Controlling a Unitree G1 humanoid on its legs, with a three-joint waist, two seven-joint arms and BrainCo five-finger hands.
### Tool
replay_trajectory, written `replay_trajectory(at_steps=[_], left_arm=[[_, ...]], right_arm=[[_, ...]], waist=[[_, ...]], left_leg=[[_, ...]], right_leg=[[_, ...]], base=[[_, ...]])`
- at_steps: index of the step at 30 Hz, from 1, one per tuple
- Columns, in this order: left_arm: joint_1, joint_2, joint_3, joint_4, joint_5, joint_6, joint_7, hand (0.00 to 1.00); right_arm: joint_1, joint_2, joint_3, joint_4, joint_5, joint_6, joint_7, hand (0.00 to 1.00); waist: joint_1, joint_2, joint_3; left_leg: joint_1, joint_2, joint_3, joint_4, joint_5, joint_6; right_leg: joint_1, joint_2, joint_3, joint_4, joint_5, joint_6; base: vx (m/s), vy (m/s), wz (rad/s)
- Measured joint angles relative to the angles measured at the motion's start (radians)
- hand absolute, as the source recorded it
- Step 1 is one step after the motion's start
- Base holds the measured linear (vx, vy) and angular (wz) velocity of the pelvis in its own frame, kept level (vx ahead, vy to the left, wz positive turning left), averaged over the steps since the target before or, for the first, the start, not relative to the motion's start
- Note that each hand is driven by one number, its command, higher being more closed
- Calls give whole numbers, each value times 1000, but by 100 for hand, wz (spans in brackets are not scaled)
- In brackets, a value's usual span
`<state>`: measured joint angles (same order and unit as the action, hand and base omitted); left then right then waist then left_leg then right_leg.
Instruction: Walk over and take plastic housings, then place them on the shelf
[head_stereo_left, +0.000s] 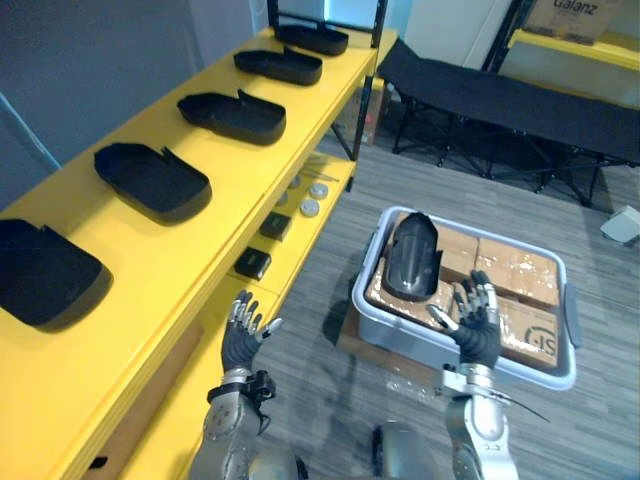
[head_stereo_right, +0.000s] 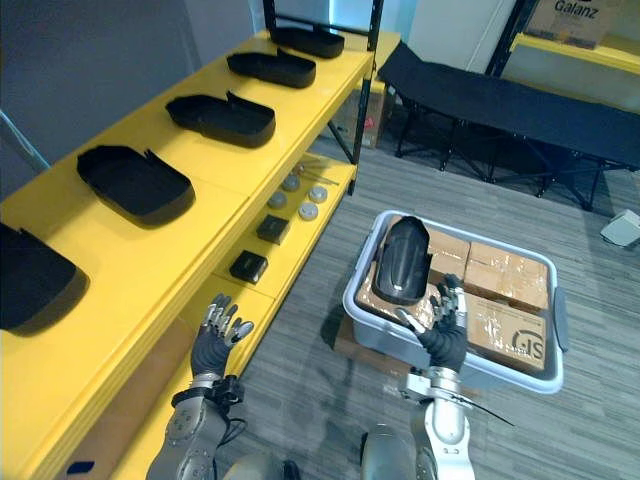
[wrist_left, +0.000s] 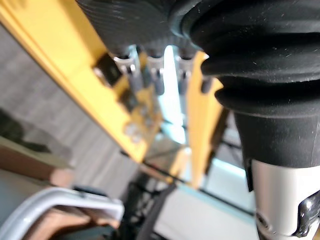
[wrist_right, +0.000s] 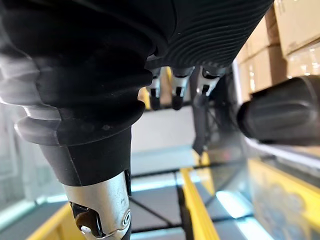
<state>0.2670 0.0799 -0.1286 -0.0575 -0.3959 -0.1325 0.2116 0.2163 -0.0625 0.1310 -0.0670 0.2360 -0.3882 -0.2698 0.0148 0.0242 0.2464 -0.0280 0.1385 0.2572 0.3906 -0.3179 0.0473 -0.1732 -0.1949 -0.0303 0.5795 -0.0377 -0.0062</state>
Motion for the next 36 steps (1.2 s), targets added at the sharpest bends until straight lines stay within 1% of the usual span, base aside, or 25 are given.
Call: replay_trajectory(at_steps=[2, 4, 5, 7, 8, 9, 10, 11, 12, 13, 14, 16, 18, 19, 21, 22, 23, 24, 26, 27, 29, 30, 32, 34, 36], left_arm=[[50, 1, 37, 1, -47, 0, -32, 0], [70, 1, 42, 5, -141, 0, -44, 0], [70, 1, 42, 7, -149, 0, -44, 0], [51, -2, 36, 54, -193, -5, -47, 0], [42, -2, 35, 74, -197, -8, -47, 0], [25, -15, 27, 121, -209, -23, -44, 0], [13, -31, 19, 144, -228, -30, -40, 0], [-14, -67, -12, 184, -257, -41, -37, 0], [-42, -104, -58, 200, -270, -43, -34, 0], [-51, -120, -76, 200, -275, -45, -29, 0], [-65, -130, -108, 200, -275, -57, -33, 0], [-68, -129, -119, 200, -266, -71, -43, 0], [-41, -128, -116, 197, -263, -81, -37, 0], [-26, -128, -113, 192, -263, -81, -38, 0], [24, -125, -95, 188, -261, -78, -41, 0], [38, -125, -86, 188, -255, -76, -45, 0], [63, -116, -81, 188, -251, -75, -58, 0], [76, -104, -85, 184, -230, -74, -73, 0], [77, -75, -90, 182, -189, -64, -94, 0], [76, -72, -91, 179, -168, -60, -103, 0], [74, -55, -114, 140, -57, -54, -117, 0], [68, -47, -122, 128, -39, -50, -118, 0], [24, -32, -119, 106, 24, -38, -107, 0], [-32, -9, -107, 114, 41, -33, -89, 0], [-94, 10, -86, 150, 51, -26, -55, 0]], right_arm=[[-24, 2, 14, 14, -36, 5, -19, 0], [-33, 3, 30, 17, -65, 21, -32, 0], [-33, 3, 34, 17, -65, 23, -33, 0], [-25, 10, 49, 19, -65, 53, -33, 0], [-21, 12, 49, 20, -64, 59, -29, 0], [-19, 4, 45, 25, -62, 67, -13, 0], [-22, -10, 41, 29, -62, 71, -8, 0], [-37, -39, 26, 33, -62, 78, 5, 0], [-32, -74, -7, 42, -63, 88, 11, 0], [-24, -86, -21, 50, -63, 92, 13, 0], [-4, -91, -50, 56, -61, 95, 22, 0], [9, -90, -83, 56, -48, 95, 37, 0], [2, -91, -111, 57, -40, 94, 60, 0], [-4, -92, -111, 61, -39, 92, 61, 0], [-50, -88, -110, 136, -36, 89, 57, 0], [-65, -85, -108, 172, -38, 89, 49, 0], [-91, -80, -109, 226, -42, 90, 30, 0], [-123, -80, -105, 274, -48, 92, 15, 0], [-191, -82, -90, 351, -53, 105, 9, 0], [-217, -84, -85, 381, -52, 115, 9, 0], [-333, -86, -79, 519, -20, 125, 9, 0], [-356, -86, -81, 544, -11, 125, 9, 0], [-464, -99, -86, 612, 4, 129, 9, 0], [-617, -119, -102, 690, 8, 134, 9, 0], [-812, -191, -129, 790, 28, 153, 5, 0]], waist=[[18, 2, -23], [24, -3, -40], [23, -5, -42], [19, -34, -59], [17, -46, -65], [1, -57, -82], [-4, -38, -86], [-25, 29, -74], [-54, 58, -71], [-62, 66, -71], [-69, 65, -71], [-74, 58, -66], [-55, 52, -62], [-53, 51, -62], [-45, 49, -58], [-28, 43, -54], [-14, 34, -50], [-2, 13, -36], [27, -4, -22], [32, -6, -19], [68, 0, 6], [77, 0, 12], [89, -3, 47], [100, -10, 91], [140, -11, 155]], left_leg=[[-5, 53, 59, 6, 15, -43], [5, 113, 116, 3, 30, -88], [8, 118, 122, 2, 32, -96], [35, 148, 174, -1, 52, -145], [43, 150, 185, -1, 58, -157], [50, 157, 190, 0, 62, -183], [52, 179, 186, -1, 61, -195], [46, 226, 183, -19, 79, -217], [47, 239, 182, -51, 114, -211], [48, 241, 182, -62, 140, -197], [47, 241, 181, -64, 191, -160], [42, 226, 125, -46, 191, -154], [38, 137, 2, -109, 146, -164], [27, 115, -27, -136, 146, -163], [-31, 61, -114, -196, 169, -168], [-21, 49, -131, -200, 180, -181], [1, 23, -143, -216, 187, -196], [9, -1, -137, -213, 182, -187], [-15, -23, -130, -161, 159, -167], [-29, -27, -131, -129, 148, -160], [-45, -33, -122, -38, 107, -139], [-45, -38, -122, -30, 104, -135], [-51, -59, -139, -31, 102, -130], [-91, -64, -153, -19, 102, -129], [-157, -65, -174, 3, 103, -129]], right_leg=[[1, -64, -19, -23, 0, -2], [1, -83, -72, -98, 5, 6], [1, -85, -83, -109, 9, 12], [14, -81, -181, -232, 59, 93], [24, -75, -207, -275, 84, 113], [43, -57, -242, -333, 72, 146], [49, -28, -240, -356, 55, 144], [45, 24, -244, -369, 52, 123], [36, 48, -250, -369, 40, 104], [36, 54, -251, -369, 36, 97], [40, 61, -248, -374, 27, 83], [73, 71, -241, -413, 33, 66], [103, 73, -214, -467, 38, 58], [108, 73, -211, -479, 37, 56], [122, 71, -207, -514, 48, 73], [129, 67, -202, -523, 53, 80], [150, 48, -209, -552, 69, 100], [166, 32, -214, -581, 96, 115], [173, 6, -213, -592, 121, 136], [173, 1, -213, -589, 126, 142], [182, -13, -214, -574, 135, 155], [187, -18, -215, -574, 137, 158], [192, -37, -229, -575, 147, 166], [166, -39, -255, -579, 164, 158], [131, -32, -279, -605, 196, 150]], base=[[-12, -219, -77], [36, -267, -81], [45, -291, -81], [76, -380, -74], [100, -442, -78], [122, -458, -69], [107, -420, -76], [98, -386, -43], [61, -270, -20], [93, -295, -1], [104, -327, -7], [61, -227, -20], [9, -51, -34], [-19, 7, -19], [-29, 74, -10], [4, 112, -11], [28, 171, -9], [32, 145, 1], [35, 164, -1], [36, 178, -2], [15, 168, -15], [23, 134, -6], [-16, 85, 17], [-128, 52, 18], [-140, 12, 16]])
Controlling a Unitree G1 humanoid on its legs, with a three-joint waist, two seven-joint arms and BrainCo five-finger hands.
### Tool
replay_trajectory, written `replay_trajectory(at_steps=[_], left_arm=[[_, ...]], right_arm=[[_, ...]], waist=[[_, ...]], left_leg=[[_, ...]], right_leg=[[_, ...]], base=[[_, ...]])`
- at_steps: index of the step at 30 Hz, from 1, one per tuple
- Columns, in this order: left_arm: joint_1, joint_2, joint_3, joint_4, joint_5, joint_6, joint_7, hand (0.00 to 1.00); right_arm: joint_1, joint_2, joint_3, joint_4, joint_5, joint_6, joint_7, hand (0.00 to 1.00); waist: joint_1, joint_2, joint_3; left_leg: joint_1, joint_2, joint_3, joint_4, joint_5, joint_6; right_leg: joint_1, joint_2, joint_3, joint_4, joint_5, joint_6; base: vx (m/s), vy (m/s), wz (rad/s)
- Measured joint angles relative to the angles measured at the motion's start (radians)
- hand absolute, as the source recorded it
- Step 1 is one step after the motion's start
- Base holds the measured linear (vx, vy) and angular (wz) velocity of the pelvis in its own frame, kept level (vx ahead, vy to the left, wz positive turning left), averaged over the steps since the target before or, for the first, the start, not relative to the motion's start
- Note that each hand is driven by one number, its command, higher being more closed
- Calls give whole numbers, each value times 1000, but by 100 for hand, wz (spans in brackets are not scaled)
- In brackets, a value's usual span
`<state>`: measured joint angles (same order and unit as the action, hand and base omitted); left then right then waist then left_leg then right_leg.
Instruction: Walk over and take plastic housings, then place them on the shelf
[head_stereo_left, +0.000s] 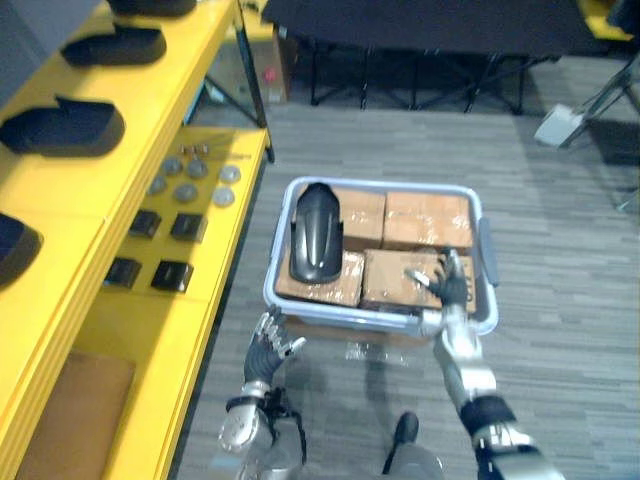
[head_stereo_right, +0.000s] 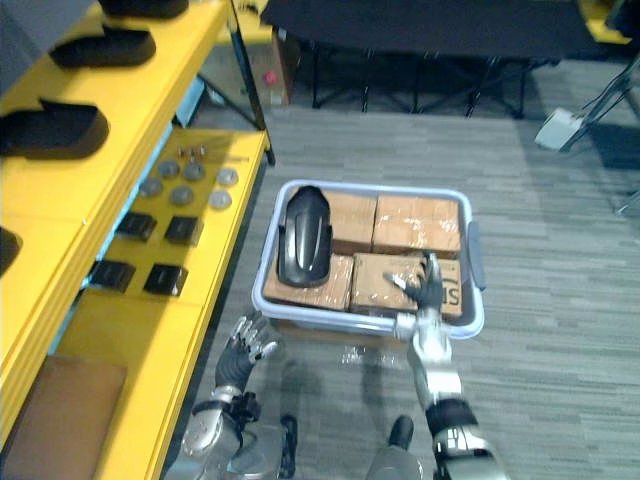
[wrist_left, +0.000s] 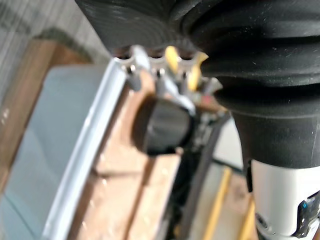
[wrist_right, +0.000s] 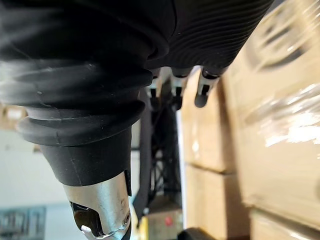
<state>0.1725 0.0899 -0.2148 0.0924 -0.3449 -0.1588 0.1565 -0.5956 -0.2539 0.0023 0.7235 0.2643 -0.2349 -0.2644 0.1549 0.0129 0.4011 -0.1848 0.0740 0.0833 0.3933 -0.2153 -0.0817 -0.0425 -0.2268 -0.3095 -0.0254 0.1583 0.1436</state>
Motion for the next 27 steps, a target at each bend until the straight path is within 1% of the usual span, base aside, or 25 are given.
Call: replay_trajectory(at_steps=[1, 2, 3, 4, 5, 6, 7, 8, 9, 10, 11, 12, 13, 14, 15, 16, 18, 19, 20, 22, 23, 24, 26, 27], left_arm=[[-6, 0, 6, 16, 0, 4, 6, 0], [-8, 1, 11, 56, 1, 7, 23, 0], [-3, 1, 9, 104, 1, 10, 33, 0], [1, 1, 7, 128, 1, 9, 37, 0], [13, 1, 2, 162, 1, 9, 38, 0], [24, -3, -7, 190, 1, 8, 38, 0], [29, -6, -11, 201, 1, 6, 37, 0], [34, -16, -30, 220, 1, 2, 35, 0], [31, -20, -43, 238, 8, -17, 31, 0], [25, -19, -46, 245, 18, -25, 29, 0], [15, -19, -49, 263, 40, -42, 27, 0], [4, -19, -58, 285, 39, -62, 26, 0], [1, -17, -62, 290, 38, -67, 27, 0], [-2, -15, -66, 296, 37, -87, 26, 0], [-5, -14, -66, 302, 36, -95, 26, 0], [-22, -7, -71, 326, 30, -105, 26, 0], [-37, 3, -79, 361, 29, -113, 26, 0], [-37, 12, -87, 398, 5, -122, 26, 0], [-38, 12, -88, 398, 0, -123, 27, 0], [-46, 14, -102, 399, -14, -135, 26, 0], [-47, 15, -103, 399, -17, -136, 26, 0], [-47, 16, -108, 401, -41, -139, 26, 0], [-47, 16, -113, 401, -51, -140, 26, 0], [-47, 16, -114, 402, -51, -140, 25, 0]], right_arm=[[-36, -21, 0, 15, 1, 8, -1, 0], [-95, -61, 1, 46, 4, 19, -4, 0], [-144, -90, 2, 94, 7, 27, -9, 0], [-169, -101, 3, 121, 7, 37, -10, 0], [-211, -121, 7, 166, 7, 52, -12, 0], [-237, -142, 10, 193, 5, 66, -10, 0], [-247, -153, 11, 202, 0, 75, -9, 0], [-270, -179, 24, 220, -3, 88, -6, 0], [-306, -206, 51, 254, -4, 105, 2, 0], [-326, -217, 64, 274, -4, 116, 4, 0], [-356, -236, 87, 310, -4, 130, 5, 0], [-374, -252, 100, 343, -5, 134, 8, 0], [-381, -256, 100, 359, -5, 134, 10, 0], [-395, -260, 111, 380, -5, 134, 15, 0], [-403, -265, 122, 392, -5, 134, 18, 0], [-417, -281, 130, 402, -5, 134, 25, 0], [-426, -296, 137, 406, -5, 134, 24, 0], [-446, -300, 138, 406, -6, 134, 24, 0], [-451, -302, 138, 406, -6, 134, 25, 0], [-474, -315, 158, 406, -17, 134, 25, 0], [-476, -315, 164, 406, -24, 134, 26, 0], [-481, -315, 179, 406, -41, 134, 29, 0], [-484, -320, 180, 406, -47, 135, 33, 0], [-486, -326, 181, 406, -54, 149, 34, 0]], waist=[[8, 3, 16], [15, 14, 33], [28, 22, 39], [35, 26, 41], [57, 34, 46], [68, 47, 53], [70, 53, 55], [76, 68, 64], [83, 80, 70], [89, 87, 74], [103, 97, 80], [114, 111, 86], [119, 113, 87], [129, 114, 86], [136, 115, 87], [148, 126, 93], [167, 139, 100], [169, 147, 100], [169, 150, 102], [193, 156, 107], [194, 157, 107], [195, 158, 107], [197, 167, 111], [201, 170, 111]], left_leg=[[-9, 0, -7, 2, 2, 2], [-33, -5, -29, 4, 7, 3], [-50, -15, -42, 4, 15, 3], [-58, -16, -48, 3, 19, 3], [-67, -16, -50, 2, 23, 2], [-75, -19, -59, 6, 29, 5], [-81, -23, -69, 10, 31, 7], [-96, -23, -83, 24, 31, 7], [-117, -23, -94, 37, 32, 9], [-124, -23, -97, 38, 32, 9], [-137, -23, -99, 44, 32, 10], [-145, -23, -104, 57, 32, 10], [-152, -24, -106, 64, 32, 10], [-164, -25, -110, 72, 32, 10], [-169, -26, -115, 72, 32, 10], [-185, -27, -136, 81, 32, 10], [-190, -25, -138, 91, 32, 10], [-206, -28, -150, 92, 32, 10], [-208, -28, -154, 92, 32, 10], [-226, -23, -155, 91, 34, 8], [-227, -22, -155, 91, 34, 8], [-232, -22, -155, 91, 36, 8], [-233, -23, -155, 91, 38, 8], [-236, -25, -154, 88, 43, 10]], right_leg=[[-1, 0, -7, -6, 5, 0], [-5, -2, -33, -7, 6, 1], [-15, -4, -46, -6, 6, 1], [-21, -4, -50, -5, 6, 1], [-30, -5, -51, -3, 6, 1], [-29, -7, -67, -2, 6, 1], [-28, -8, -78, -2, 6, 1], [-30, -9, -99, 4, 6, 1], [-43, -10, -105, 13, 5, 1], [-52, -11, -106, 21, 5, 1], [-67, -15, -109, 37, 5, 0], [-69, -17, -122, 48, 0, -4], [-72, -20, -133, 54, -6, -4], [-86, -25, -141, 70, -16, 0], [-91, -26, -148, 75, -19, -3], [-100, -28, -163, 95, -31, -8], [-105, -33, -166, 112, -42, -5], [-116, -37, -183, 130, -52, -8], [-117, -37, -186, 132, -53, -9], [-142, -39, -188, 146, -56, -12], [-146, -39, -188, 148, -57, -12], [-151, -41, -188, 155, -58, -13], [-152, -44, -190, 160, -60, -13], [-160, -48, -189, 166, -62, -13]], base=[[-120, 0, 31], [-91, 8, 41], [-69, 15, 43], [-27, 18, 21], [1, 11, 16], [3, 5, 18], [-7, 12, 31], [-31, 26, 31], [-42, 39, 25], [-50, 54, 11], [-49, 58, 7], [-54, 54, 9], [-57, 47, 11], [-52, 34, 9], [-86, 41, 23], [-78, 35, 21], [-82, 44, 16], [-67, 29, 15], [-76, 23, 19], [-76, 30, 3], [-54, 13, -2], [0, 0, 0], [-15, 10, 1], [0, 0, 0]])
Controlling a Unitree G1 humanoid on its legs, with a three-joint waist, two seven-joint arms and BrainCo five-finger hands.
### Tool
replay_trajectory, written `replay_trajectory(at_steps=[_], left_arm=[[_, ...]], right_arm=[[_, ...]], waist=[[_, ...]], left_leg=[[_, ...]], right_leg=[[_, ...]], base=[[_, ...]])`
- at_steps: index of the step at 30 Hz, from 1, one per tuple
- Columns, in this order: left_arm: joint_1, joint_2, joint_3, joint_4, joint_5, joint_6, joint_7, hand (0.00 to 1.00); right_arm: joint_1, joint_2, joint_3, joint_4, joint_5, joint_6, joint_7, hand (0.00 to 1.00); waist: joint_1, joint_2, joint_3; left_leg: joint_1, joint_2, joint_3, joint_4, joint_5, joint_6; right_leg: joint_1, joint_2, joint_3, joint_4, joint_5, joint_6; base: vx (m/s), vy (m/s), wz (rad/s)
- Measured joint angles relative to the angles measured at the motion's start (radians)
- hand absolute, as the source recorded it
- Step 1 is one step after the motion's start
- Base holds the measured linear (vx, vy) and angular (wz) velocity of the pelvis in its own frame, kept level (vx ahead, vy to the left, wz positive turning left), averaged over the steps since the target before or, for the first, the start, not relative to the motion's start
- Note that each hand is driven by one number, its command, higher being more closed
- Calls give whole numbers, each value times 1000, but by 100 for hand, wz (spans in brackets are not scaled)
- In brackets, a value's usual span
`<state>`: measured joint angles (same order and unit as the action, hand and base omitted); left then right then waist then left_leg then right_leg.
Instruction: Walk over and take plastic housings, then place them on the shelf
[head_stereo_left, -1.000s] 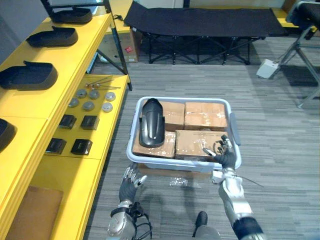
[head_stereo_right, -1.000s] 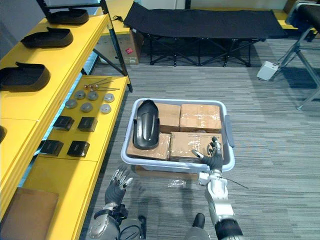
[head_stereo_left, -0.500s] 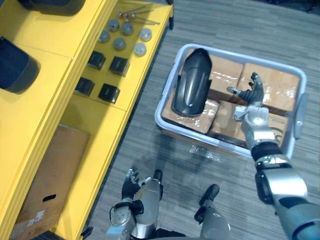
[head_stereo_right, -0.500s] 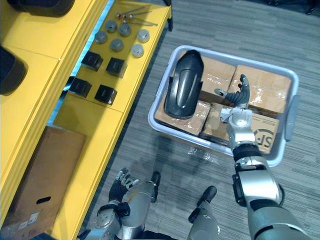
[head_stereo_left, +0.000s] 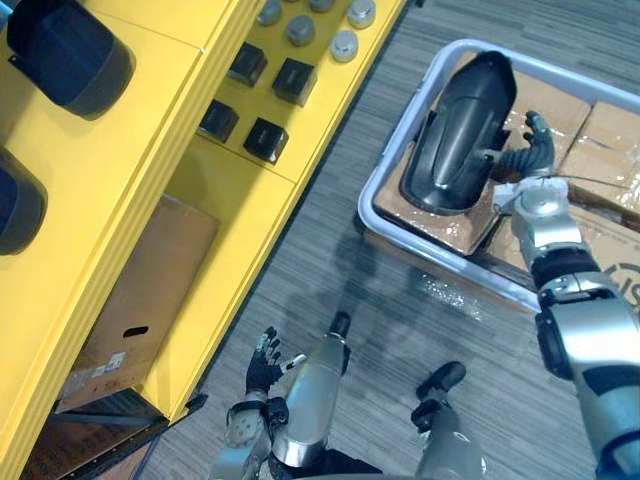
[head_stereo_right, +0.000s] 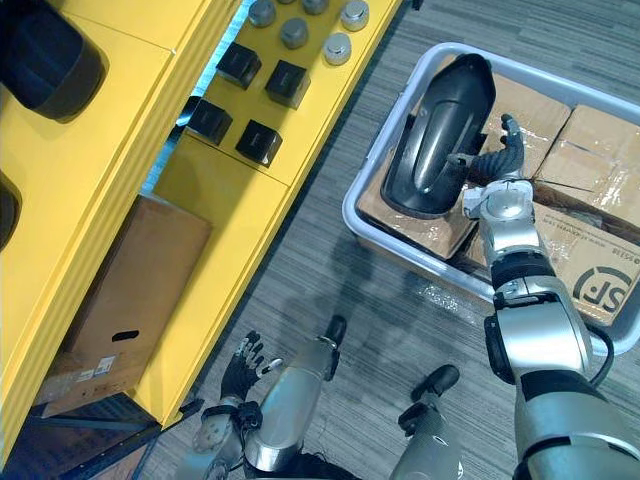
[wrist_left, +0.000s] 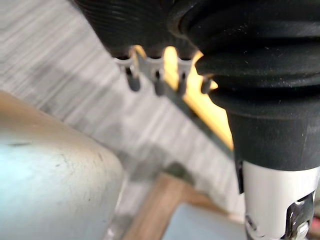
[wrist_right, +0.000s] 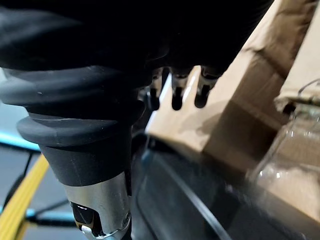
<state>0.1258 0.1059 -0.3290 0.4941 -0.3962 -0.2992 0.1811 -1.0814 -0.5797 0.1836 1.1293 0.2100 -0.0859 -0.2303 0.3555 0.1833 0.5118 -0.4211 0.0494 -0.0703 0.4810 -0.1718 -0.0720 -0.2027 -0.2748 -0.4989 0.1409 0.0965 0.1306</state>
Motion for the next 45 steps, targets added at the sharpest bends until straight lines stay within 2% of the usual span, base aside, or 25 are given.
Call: replay_trajectory(at_steps=[1, 3, 4, 6, 7, 8, 10, 13, 19, 21, 24, 27, 29, 31, 33, 34, 35, 36, 37, 39, 42, 43, 45], left_arm=[[0, 0, 0, 0, -1, 0, -1, 0], [0, 0, -5, 6, -32, 0, 0, 0], [0, 0, -6, 8, -39, 0, 0, 0], [-1, -1, -11, 20, -69, -1, 0, 0], [-1, 0, -11, 22, -70, -1, 0, 0], [-2, -1, -11, 27, -78, -1, 0, 0], [-8, -3, -19, 48, -84, -1, 1, 0], [-8, -10, -44, 63, -109, -1, 0, 0], [-10, -17, -47, 77, -116, 5, 0, 0], [-9, -20, -59, 82, -116, 15, 0, 0], [-9, -23, -71, 86, -117, 18, -1, 0], [-9, -29, -71, 85, -117, 17, -1, 0], [-9, -29, -71, 85, -117, 16, -6, 0], [-9, -29, -71, 85, -117, 15, -8, 0], [-7, -29, -71, 83, -117, 8, -7, 0], [-5, -28, -70, 79, -117, 7, -7, 0], [4, -28, -66, 73, -118, -4, -6, 0], [17, -27, -62, 64, -133, -18, -1, 0], [23, -27, -59, 60, -143, -26, 4, 0], [49, -29, -37, 27, -145, -49, 36, 0], [68, -34, -9, 5, -144, -75, 59, 0], [80, -34, 7, -8, -139, -80, 78, 0], [84, -33, 25, -14, -132, -85, 88, 0]], right_arm=[[-2, -3, 0, -1, -10, 18, -3, 0], [-2, -15, 14, 0, -32, 99, -23, 0], [-3, -18, 17, -3, -31, 112, -32, 0], [-14, -35, 14, -4, -32, 175, -64, 0], [-17, -36, 12, -4, -32, 185, -75, 0], [-21, -36, 7, -1, -32, 205, -92, 100], [-22, -34, -6, 0, -32, 224, -114, 100], [-24, -43, -25, 2, -33, 260, -144, 100], [-32, -71, -25, 3, -72, 282, -139, 100], [-34, -88, -25, 10, -150, 320, -130, 100], [-42, -92, -23, 23, -330, 423, -89, 100], [-40, -91, -20, 66, -396, 481, -74, 100], [-39, -91, -11, 75, -401, 469, -98, 100], [-36, -91, -3, 78, -405, 427, -130, 100], [-24, -89, 16, 77, -415, 347, -192, 100], [-21, -89, 23, 78, -420, 332, -205, 100], [-14, -88, 35, 76, -428, 289, -224, 100], [-8, -89, 56, 67, -433, 254, -231, 100], [-5, -89, 64, 63, -434, 237, -233, 100], [27, -87, 80, 56, -444, 179, -252, 100], [66, -82, 87, 52, -448, 126, -274, 100], [89, -81, 86, 12, -451, 104, -280, 100], [111, -74, 86, -23, -454, 91, -290, 100]], waist=[[2, 1, 0], [7, 8, -1], [8, 10, -2], [16, 18, -7], [16, 18, -7], [17, 19, -8], [21, 33, -18], [44, 61, -37], [45, 76, -48], [45, 91, -59], [49, 100, -66], [57, 102, -67], [59, 102, -67], [59, 102, -67], [58, 99, -65], [56, 98, -64], [50, 92, -60], [40, 84, -54], [35, 79, -50], [22, 51, -31], [-5, 26, -13], [-28, 10, -2], [-44, -4, 7]], left_leg=[[-2, 0, 1, -2, 2, 0], [-4, 0, 0, -3, 8, 0], [-4, 0, 0, -4, 8, 0], [-2, -2, -1, -15, 15, -2], [-2, -3, -1, -21, 19, -3], [-2, -6, -2, -30, 25, -4], [-1, -8, -7, -34, 28, -4], [2, -9, -10, -47, 31, -7], [5, -12, -21, -92, 62, -16], [6, -11, -31, -95, 66, -20], [14, -9, -32, -110, 70, -24], [21, -10, -35, -125, 80, -25], [21, -10, -36, -124, 80, -25], [21, -10, -39, -124, 80, -25], [20, -9, -42, -124, 80, -25], [20, -9, -43, -124, 80, -25], [20, -8, -43, -124, 80, -25], [20, -6, -43, -123, 80, -25], [21, -4, -42, -123, 80, -25], [42, 6, -33, -128, 81, -25], [78, 11, -27, -142, 82, -27], [92, 14, -23, -153, 83, -30], [108, 18, -19, -168, 86, -33]], right_leg=[[-5, -2, 0, 5, -3, -1], [-9, -4, -1, 11, -9, -1], [-9, -4, -1, 12, -11, 0], [-16, -10, -4, 27, -21, 1], [-19, -12, -5, 29, -22, 0], [-25, -17, -7, 37, -27, -1], [-25, -20, -15, 43, -32, -2], [-28, -25, -21, 45, -47, 3], [-44, -29, -30, 56, -54, -6], [-44, -30, -43, 68, -64, -11], [-47, -32, -46, 75, -77, -15], [-43, -35, -53, 82, -81, -9], [-41, -36, -54, 89, -81, -12], [-40, -36, -57, 90, -81, -12], [-39, -36, -62, 90, -81, -12], [-38, -35, -62, 89, -81, -12], [-38, -34, -63, 89, -81, -13], [-37, -32, -63, 87, -81, -13], [-36, -30, -62, 86, -81, -13], [-23, -20, -53, 83, -81, -13], [1, -16, -49, 85, -83, -17], [9, -14, -46, 84, -83, -17], [17, -11, -44, 81, -83, -17]], base=[[0, 0, 0], [0, 0, 0], [0, 0, 0], [6, 2, 5], [1, -8, 7], [-2, -14, 10], [-9, -8, 9], [-25, 5, 5], [-19, -31, 5], [-25, -45, 12], [-9, -13, 2], [11, -20, 4], [14, -11, 3], [9, -10, 4], [-3, -6, 4], [0, 0, 0], [0, 0, 0], [0, 0, 0], [-14, -15, -7], [-3, -28, -14], [11, -35, -11], [3, -23, -7], [-4, -20, -12]])
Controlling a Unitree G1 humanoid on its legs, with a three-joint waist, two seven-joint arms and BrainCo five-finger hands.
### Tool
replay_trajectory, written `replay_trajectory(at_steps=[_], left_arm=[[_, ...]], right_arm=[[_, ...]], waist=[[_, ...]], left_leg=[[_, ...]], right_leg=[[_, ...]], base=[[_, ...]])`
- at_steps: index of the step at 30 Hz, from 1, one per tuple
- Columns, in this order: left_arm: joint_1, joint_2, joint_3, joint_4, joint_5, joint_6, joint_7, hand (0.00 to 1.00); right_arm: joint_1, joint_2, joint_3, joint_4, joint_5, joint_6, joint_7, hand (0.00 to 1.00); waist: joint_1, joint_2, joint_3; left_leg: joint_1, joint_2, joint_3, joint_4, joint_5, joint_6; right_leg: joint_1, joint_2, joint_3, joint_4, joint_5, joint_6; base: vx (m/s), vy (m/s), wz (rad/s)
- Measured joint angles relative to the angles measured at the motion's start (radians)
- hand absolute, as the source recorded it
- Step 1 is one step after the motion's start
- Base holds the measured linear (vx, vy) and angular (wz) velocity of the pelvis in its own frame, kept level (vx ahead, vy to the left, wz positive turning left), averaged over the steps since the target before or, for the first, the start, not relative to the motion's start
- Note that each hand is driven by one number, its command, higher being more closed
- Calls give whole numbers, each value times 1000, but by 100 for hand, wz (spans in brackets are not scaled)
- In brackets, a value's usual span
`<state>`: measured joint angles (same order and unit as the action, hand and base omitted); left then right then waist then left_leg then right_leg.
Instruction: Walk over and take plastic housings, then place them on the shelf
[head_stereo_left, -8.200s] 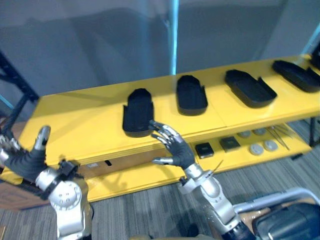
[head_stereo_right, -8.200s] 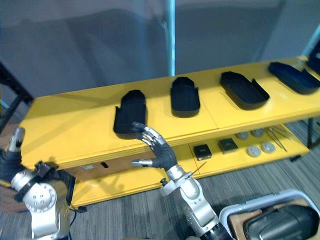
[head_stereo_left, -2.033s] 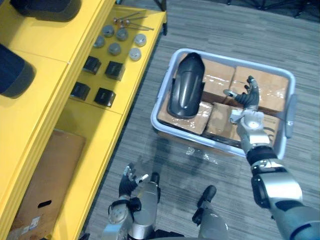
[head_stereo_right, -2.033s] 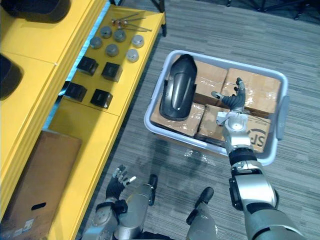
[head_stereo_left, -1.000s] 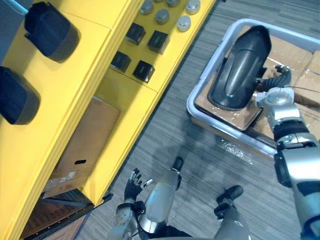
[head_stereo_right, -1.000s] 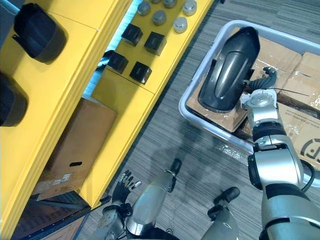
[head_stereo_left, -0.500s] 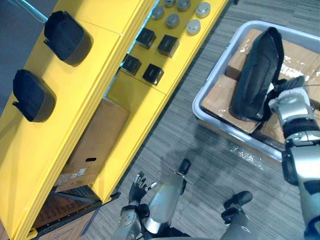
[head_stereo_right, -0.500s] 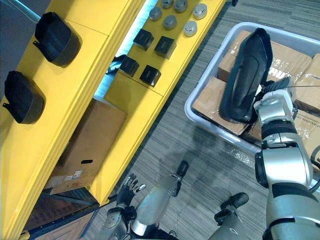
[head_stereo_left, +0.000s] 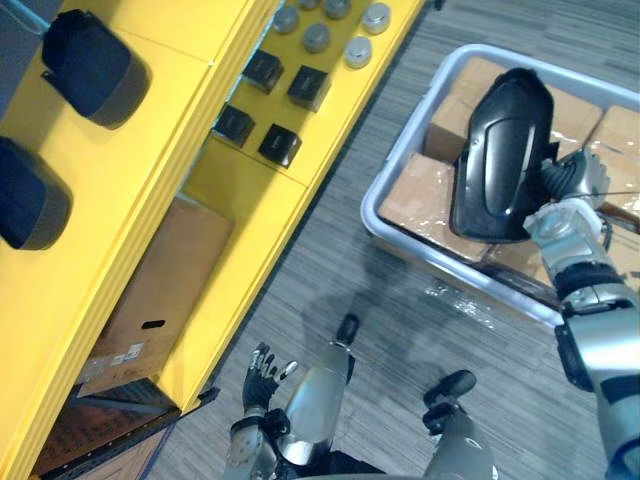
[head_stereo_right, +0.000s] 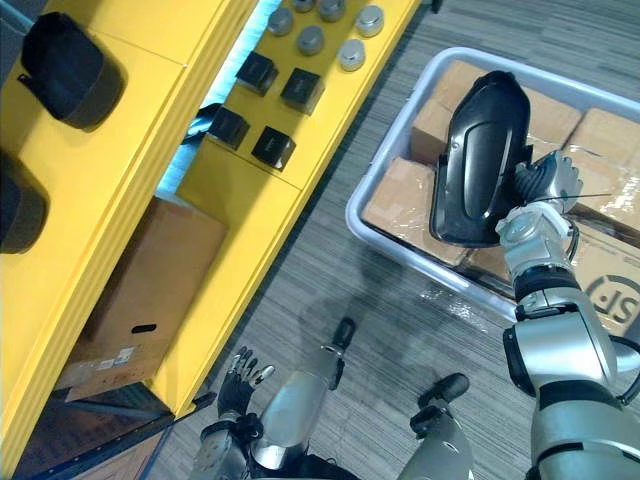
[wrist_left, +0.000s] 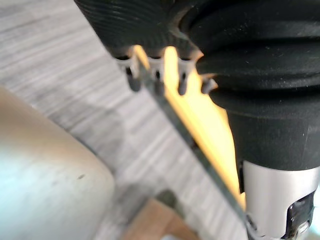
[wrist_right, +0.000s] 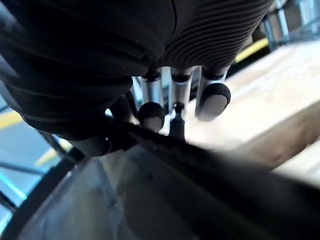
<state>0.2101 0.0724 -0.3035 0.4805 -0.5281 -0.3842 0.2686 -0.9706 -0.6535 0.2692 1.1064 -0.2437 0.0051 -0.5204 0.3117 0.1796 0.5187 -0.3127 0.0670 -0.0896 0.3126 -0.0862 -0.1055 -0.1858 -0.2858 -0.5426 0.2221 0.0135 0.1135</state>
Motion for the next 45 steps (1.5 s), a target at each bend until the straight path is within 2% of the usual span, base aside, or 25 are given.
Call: replay_trajectory(at_steps=[2, 4, 6, 8, 10, 12, 15, 18, 20, 22, 25, 27, 29, 32, 33, 37, 39, 42, 45], left_arm=[[6, 0, 19, -34, 26, -4, 17, 0], [24, -3, 22, -132, 72, -6, 37, 0], [34, -2, 34, -193, 111, -6, 49, 0], [37, -1, 56, -281, 194, -5, 83, 0], [31, 7, 68, -347, 276, 0, 117, 0], [-14, 33, 66, -390, 363, 24, 160, 0], [-125, 62, 66, -406, 391, 53, 199, 0], [-221, 78, 59, -408, 390, 83, 203, 0], [-272, 77, 41, -408, 388, 106, 198, 0], [-316, 75, 12, -405, 351, 147, 153, 0], [-389, 69, -41, -356, 215, 234, 75, 0], [-408, 60, -51, -338, 167, 260, 60, 0], [-419, 37, -56, -301, 88, 303, 37, 0], [-433, 35, -70, -276, -18, 343, 29, 0], [-447, 34, -70, -253, -57, 349, 27, 0], [-469, 18, -70, -233, -139, 351, 15, 0], [-482, 8, -71, -218, -189, 367, 8, 0], [-482, -3, -71, -216, -222, 367, 7, 0], [-485, -4, -70, -213, -240, 361, 22, 0]], right_arm=[[36, 17, -1, -56, -4, -8, -6, 100], [97, 48, -8, -141, -14, -10, -8, 100], [130, 73, -14, -185, -29, -11, -13, 100], [177, 111, -14, -228, -47, -12, -27, 100], [196, 138, -14, -246, -49, -12, -37, 100], [212, 158, -15, -273, -67, -11, -71, 100], [211, 186, -23, -303, -85, -11, -121, 100], [209, 228, -24, -356, -93, -13, -164, 100], [207, 253, -24, -383, -121, -28, -182, 100], [207, 278, -24, -414, -134, -38, -192, 100], [208, 331, -19, -496, -176, -56, -201, 100], [209, 344, -19, -529, -191, -71, -201, 100], [220, 368, 3, -587, -214, -80, -200, 100], [244, 390, 46, -638, -241, -103, -194, 100], [256, 395, 65, -649, -243, -115, -179, 100], [279, 408, 99, -657, -244, -121, -147, 100], [296, 425, 111, -657, -245, -122, -127, 100], [308, 444, 138, -657, -246, -123, -109, 100], [336, 466, 175, -657, -265, -143, -101, 100]], waist=[[-9, -25, 11], [-37, -45, 10], [-52, -55, 12], [-80, -74, 11], [-95, -96, 10], [-111, -113, 9], [-118, -139, -5], [-140, -163, -18], [-142, -171, -33], [-160, -173, -63], [-172, -175, -111], [-179, -175, -116], [-198, -179, -155], [-213, -185, -179], [-219, -185, -180], [-221, -186, -207], [-222, -186, -208], [-228, -189, -227], [-233, -192, -248]], left_leg=[[27, 13, 20, -15, 3, -4], [69, 22, 33, -52, 13, -13], [93, 27, 42, -69, 22, -15], [128, 37, 49, -97, 29, -24], [150, 48, 68, -115, 36, -27], [175, 60, 80, -137, 44, -35], [184, 81, 100, -159, 60, -44], [199, 93, 112, -174, 69, -52], [212, 96, 135, -177, 69, -52], [212, 96, 148, -181, 69, -52], [241, 98, 183, -185, 69, -52], [256, 97, 187, -186, 69, -52], [263, 95, 205, -201, 68, -52], [283, 96, 216, -203, 67, -53], [299, 97, 219, -202, 65, -53], [302, 97, 236, -203, 61, -53], [316, 95, 237, -208, 61, -53], [317, 93, 237, -215, 61, -53], [329, 92, 237, -218, 61, -53]], right_leg=[[9, 10, 13, -5, -1, -1], [25, 17, 23, -5, -2, -5], [36, 21, 24, -7, -2, -5], [51, 29, 26, -7, -4, -9], [55, 38, 33, -9, -3, -16], [67, 58, 49, -32, 8, -36], [68, 87, 58, -72, 30, -50], [78, 107, 69, -104, 51, -59], [83, 115, 86, -124, 66, -61], [84, 119, 93, -142, 80, -60], [107, 131, 124, -186, 106, -61], [119, 133, 130, -191, 108, -59], [119, 138, 140, -210, 119, -59], [138, 146, 156, -238, 132, -60], [154, 148, 158, -242, 132, -60], [156, 151, 165, -255, 140, -56], [172, 152, 165, -269, 149, -59], [177, 152, 164, -283, 158, -58], [191, 153, 163, -293, 161, -57]], base=[[-4, -30, -23], [5, -42, -18], [11, -36, -15], [1, -45, -17], [-16, -40, -24], [-32, -35, -23], [-59, -52, -21], [-65, -40, -17], [-43, -4, -28], [-30, 16, -21], [-14, 22, -27], [-26, 11, -14], [-24, 21, -14], [-5, 11, -18], [-13, 5, -11], [-35, 16, -8], [-15, 13, 0], [0, 0, 0], [0, 0, 0]])
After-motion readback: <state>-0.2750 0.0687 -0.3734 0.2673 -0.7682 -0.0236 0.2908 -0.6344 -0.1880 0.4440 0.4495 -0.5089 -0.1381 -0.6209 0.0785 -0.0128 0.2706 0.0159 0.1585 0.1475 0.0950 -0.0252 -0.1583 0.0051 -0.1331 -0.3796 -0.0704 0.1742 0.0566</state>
